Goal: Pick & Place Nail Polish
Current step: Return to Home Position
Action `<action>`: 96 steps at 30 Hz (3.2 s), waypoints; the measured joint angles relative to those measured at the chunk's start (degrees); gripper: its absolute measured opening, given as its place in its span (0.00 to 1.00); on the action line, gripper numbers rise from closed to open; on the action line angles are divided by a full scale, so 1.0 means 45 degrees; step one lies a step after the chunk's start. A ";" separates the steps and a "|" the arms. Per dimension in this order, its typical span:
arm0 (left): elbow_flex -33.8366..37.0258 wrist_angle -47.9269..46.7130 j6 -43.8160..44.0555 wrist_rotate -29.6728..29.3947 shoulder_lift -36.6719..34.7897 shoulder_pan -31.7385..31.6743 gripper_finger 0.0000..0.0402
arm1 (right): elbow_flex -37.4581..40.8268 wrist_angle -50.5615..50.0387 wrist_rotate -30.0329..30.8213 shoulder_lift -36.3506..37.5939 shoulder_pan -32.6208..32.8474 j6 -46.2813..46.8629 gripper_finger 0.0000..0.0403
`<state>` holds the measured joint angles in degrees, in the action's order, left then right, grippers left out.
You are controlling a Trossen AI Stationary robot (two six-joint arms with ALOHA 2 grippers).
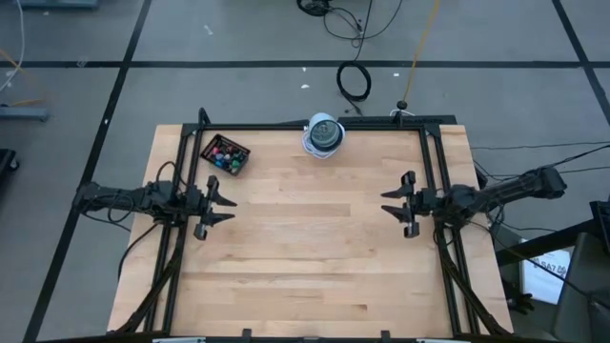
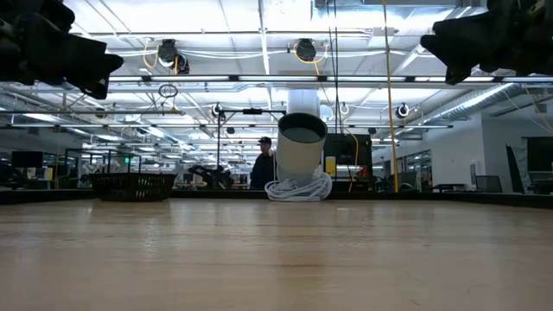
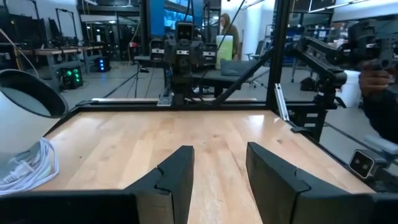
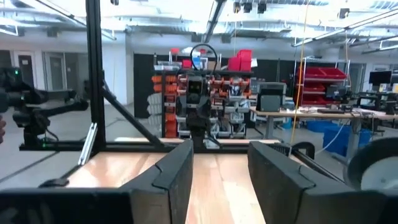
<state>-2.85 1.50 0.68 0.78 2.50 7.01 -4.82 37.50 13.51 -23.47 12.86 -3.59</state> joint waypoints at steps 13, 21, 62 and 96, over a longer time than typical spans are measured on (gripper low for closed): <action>0.0483 0.0545 -0.0032 -0.0875 0.0026 0.0563 0.36 | 0.0000 -0.3448 -0.1659 0.3416 0.0000 -0.0109 0.36; 0.0457 0.0568 -0.0027 -0.1006 0.0015 0.0986 0.36 | 0.0000 -0.4365 -0.3641 0.3959 0.0000 -0.0063 0.36; 0.0426 0.0172 -0.1354 -0.1515 0.0024 0.1616 0.36 | 0.0418 -0.5918 -0.3019 0.4013 0.0000 0.0645 0.36; 0.0447 0.0374 -0.1406 -0.1515 0.0024 0.1616 0.36 | 0.0427 -0.5918 -0.3019 0.4013 -0.0001 0.0646 0.36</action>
<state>-0.84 3.18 -5.64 -6.04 2.61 14.28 -2.90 10.87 -0.08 -5.41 12.86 -0.68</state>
